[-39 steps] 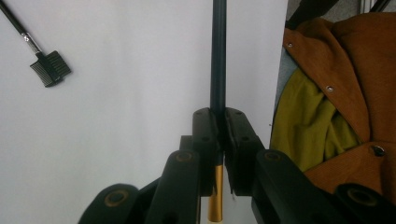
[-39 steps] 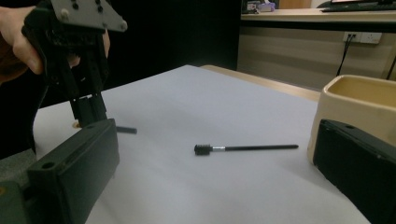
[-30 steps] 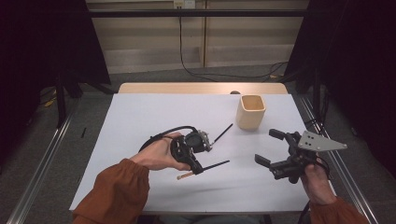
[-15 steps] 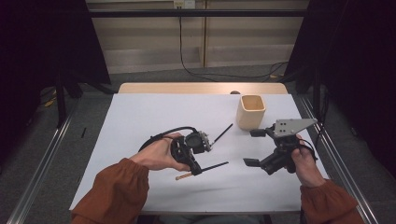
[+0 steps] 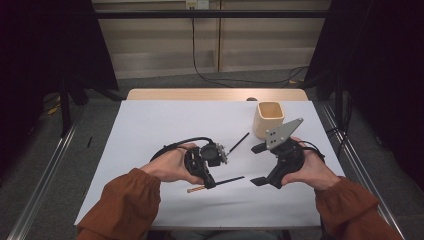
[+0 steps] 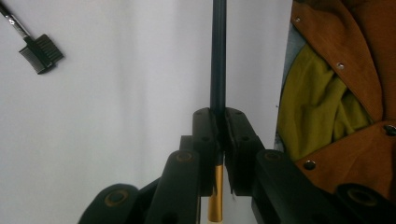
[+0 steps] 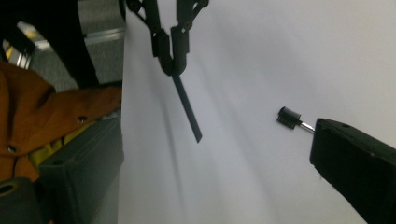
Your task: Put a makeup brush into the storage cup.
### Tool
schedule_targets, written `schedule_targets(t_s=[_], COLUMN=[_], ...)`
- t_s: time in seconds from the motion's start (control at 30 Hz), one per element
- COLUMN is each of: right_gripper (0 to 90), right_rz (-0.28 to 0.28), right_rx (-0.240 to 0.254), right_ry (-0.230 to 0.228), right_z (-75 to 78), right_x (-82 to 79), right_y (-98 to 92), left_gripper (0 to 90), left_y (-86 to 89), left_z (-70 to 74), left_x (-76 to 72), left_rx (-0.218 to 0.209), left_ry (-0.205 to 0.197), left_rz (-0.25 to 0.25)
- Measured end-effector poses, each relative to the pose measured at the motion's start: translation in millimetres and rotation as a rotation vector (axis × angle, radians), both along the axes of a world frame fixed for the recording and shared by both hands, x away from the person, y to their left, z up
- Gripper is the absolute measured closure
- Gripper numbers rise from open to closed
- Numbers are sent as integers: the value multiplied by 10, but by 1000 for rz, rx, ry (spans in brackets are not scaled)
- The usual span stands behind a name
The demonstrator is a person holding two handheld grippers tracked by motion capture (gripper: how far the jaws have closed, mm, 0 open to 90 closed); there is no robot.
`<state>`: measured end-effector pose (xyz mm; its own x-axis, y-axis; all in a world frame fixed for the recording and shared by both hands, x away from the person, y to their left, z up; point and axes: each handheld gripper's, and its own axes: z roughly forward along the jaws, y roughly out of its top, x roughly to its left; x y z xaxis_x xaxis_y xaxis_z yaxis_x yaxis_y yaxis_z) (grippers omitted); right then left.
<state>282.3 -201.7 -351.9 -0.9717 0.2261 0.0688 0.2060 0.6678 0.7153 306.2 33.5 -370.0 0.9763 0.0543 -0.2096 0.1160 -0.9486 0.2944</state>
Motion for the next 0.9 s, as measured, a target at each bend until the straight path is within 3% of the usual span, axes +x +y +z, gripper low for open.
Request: schedule_targets(t_s=[0.17,0.2,0.23,0.37,0.6,0.8,0.9], right_gripper=[137,137,155,229,293,393,501], right_rz=[80,80,97,137,127,146,170], right_rx=[-125,-125,-176,-238,-362,-409,-414], right_ry=[54,54,67,95,111,135,143], right_z=[-33,-33,-49,-69,-122,-149,-174], right_x=[63,63,92,134,194,225,209], right_y=[130,130,177,257,327,361,405], left_gripper=[840,840,840,840,840,839,840], left_y=[-9,-11,-10,-15,-18,-32,-41], left_z=[2,0,-5,-8,-10,-19,-25], left_x=[3,2,1,0,-12,-8,-10], left_rx=[-1,2,4,9,3,2,7], left_ry=[-4,-7,-8,-6,-9,-6,-3], left_rz=[-17,-19,-18,-25,-18,-14,-22])
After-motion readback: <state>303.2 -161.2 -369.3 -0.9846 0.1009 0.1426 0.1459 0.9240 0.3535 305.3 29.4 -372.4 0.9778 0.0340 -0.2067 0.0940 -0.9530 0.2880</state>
